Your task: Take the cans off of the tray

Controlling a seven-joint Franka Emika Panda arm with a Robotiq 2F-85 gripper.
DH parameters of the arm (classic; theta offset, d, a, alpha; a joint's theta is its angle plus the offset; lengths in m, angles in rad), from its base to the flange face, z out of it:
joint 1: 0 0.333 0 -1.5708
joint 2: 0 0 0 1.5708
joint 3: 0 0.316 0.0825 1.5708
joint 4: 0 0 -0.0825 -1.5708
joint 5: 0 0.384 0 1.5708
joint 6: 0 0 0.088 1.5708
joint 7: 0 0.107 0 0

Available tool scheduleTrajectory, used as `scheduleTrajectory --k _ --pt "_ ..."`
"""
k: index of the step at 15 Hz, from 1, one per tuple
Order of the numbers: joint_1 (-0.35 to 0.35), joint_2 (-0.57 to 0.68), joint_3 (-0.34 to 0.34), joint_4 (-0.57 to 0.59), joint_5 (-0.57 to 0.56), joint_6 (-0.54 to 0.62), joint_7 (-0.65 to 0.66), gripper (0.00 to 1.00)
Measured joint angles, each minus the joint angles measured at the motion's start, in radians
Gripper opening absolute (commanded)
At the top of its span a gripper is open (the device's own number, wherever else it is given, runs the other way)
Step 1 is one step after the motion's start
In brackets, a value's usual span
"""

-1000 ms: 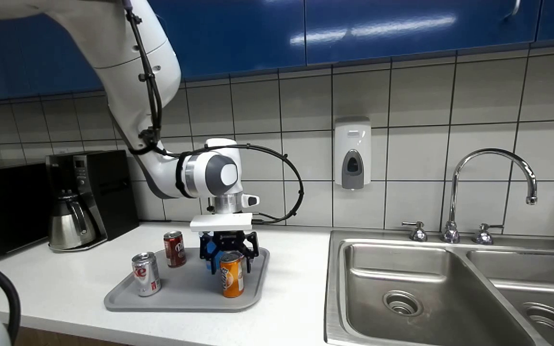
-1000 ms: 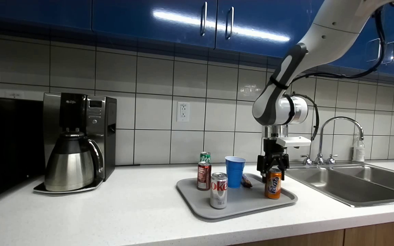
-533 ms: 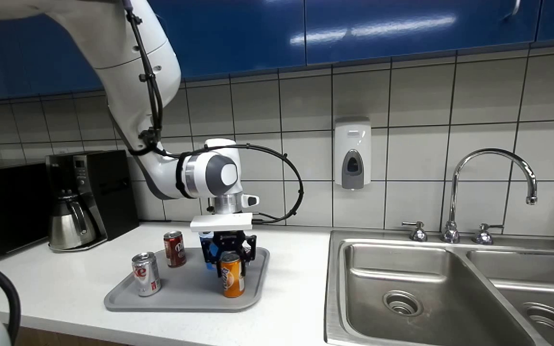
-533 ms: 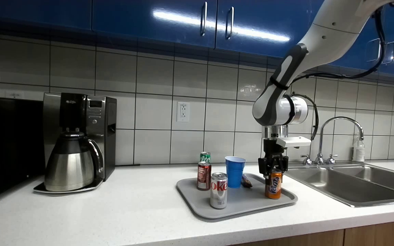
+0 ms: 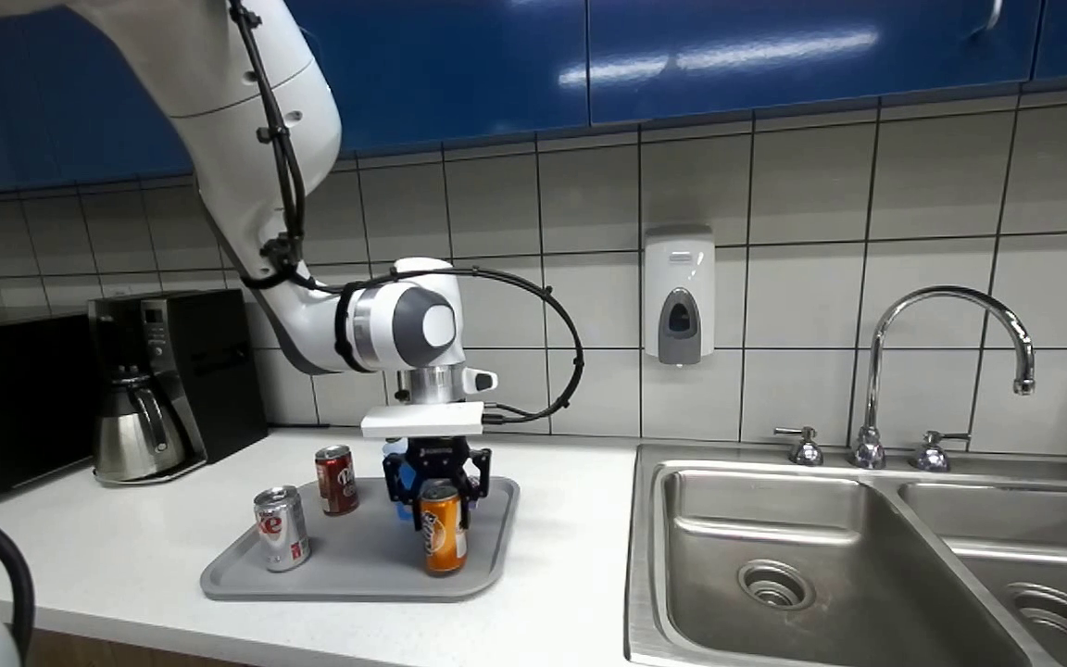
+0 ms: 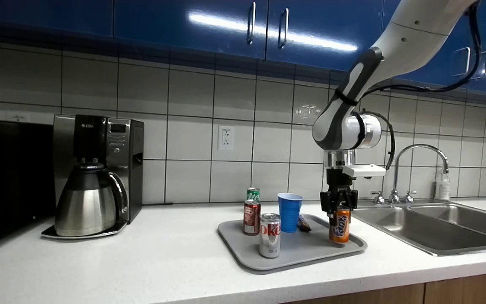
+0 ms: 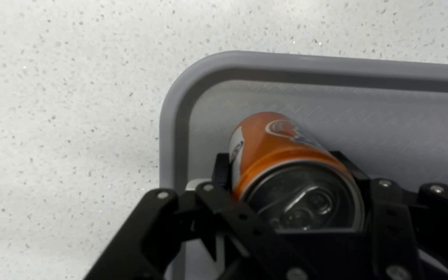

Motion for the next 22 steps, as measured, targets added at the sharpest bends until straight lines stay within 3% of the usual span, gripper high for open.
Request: scheduleTrajectory --k 7,16,22 --pt "-0.06 -0.126 -0.015 0.003 -0.001 -0.155 -0.001 0.39" --pt "-0.153 -0.146 -0.096 0.007 -0.019 -0.12 -0.005 0.39" --pt "-0.178 -0.086 -0.109 0.008 -0.016 -0.042 -0.013 0.39"
